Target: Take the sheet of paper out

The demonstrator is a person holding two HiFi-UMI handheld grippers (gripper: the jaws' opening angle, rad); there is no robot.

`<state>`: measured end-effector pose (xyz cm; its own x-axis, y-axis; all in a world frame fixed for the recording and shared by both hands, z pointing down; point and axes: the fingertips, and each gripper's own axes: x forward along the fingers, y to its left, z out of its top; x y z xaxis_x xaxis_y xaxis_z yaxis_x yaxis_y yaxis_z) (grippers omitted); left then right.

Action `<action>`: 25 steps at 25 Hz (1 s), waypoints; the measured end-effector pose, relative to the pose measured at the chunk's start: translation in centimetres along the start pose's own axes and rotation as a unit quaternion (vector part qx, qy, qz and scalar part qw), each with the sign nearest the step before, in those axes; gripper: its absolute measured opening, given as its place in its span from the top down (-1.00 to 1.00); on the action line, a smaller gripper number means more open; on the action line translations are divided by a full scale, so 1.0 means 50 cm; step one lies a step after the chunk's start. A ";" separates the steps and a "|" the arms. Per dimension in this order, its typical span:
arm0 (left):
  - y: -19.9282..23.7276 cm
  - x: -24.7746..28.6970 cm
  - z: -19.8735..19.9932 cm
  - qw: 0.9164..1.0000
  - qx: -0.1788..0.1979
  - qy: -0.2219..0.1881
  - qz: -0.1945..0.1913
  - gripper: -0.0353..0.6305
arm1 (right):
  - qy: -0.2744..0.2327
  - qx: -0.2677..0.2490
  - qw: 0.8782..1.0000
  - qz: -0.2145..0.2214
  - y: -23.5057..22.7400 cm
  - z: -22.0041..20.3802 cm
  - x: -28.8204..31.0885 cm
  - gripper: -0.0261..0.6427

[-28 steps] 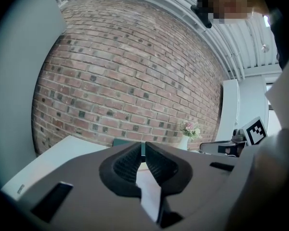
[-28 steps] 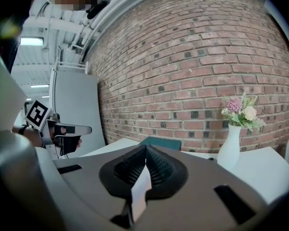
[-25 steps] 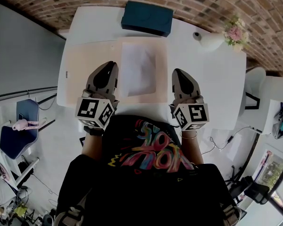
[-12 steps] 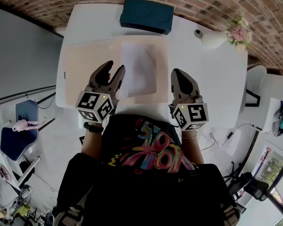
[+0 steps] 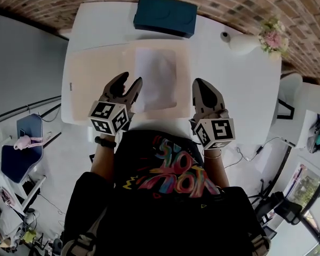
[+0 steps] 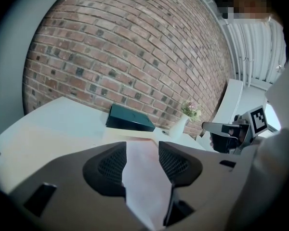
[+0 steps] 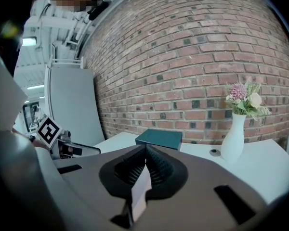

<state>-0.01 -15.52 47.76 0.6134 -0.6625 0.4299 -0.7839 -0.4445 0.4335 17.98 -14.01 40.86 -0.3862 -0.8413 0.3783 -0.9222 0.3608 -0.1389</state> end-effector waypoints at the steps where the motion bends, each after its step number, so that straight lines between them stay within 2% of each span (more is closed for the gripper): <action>1: 0.004 0.005 -0.006 1.000 -0.005 0.004 -0.001 0.29 | 0.002 0.003 1.000 -0.001 -0.002 -0.002 0.003 0.86; 10: 0.044 0.046 -0.062 0.998 -0.056 0.023 -0.007 0.25 | 0.023 -0.002 1.000 0.010 -0.005 -0.031 0.031 0.86; 16: 0.064 0.066 -0.093 0.996 -0.077 0.039 -0.010 0.22 | 0.034 -0.001 0.999 0.014 -0.002 -0.042 0.043 0.86; 25: 0.090 0.103 -0.142 0.988 -0.133 0.073 -0.026 0.10 | 0.046 0.005 0.999 0.011 -0.015 -0.055 0.057 0.86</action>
<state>0.33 -16.65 57.55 0.6753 -0.5404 0.5020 -0.7092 -0.2888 0.6431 17.64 -15.58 44.58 -0.4032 -0.7931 0.4566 -0.9140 0.3743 -0.1569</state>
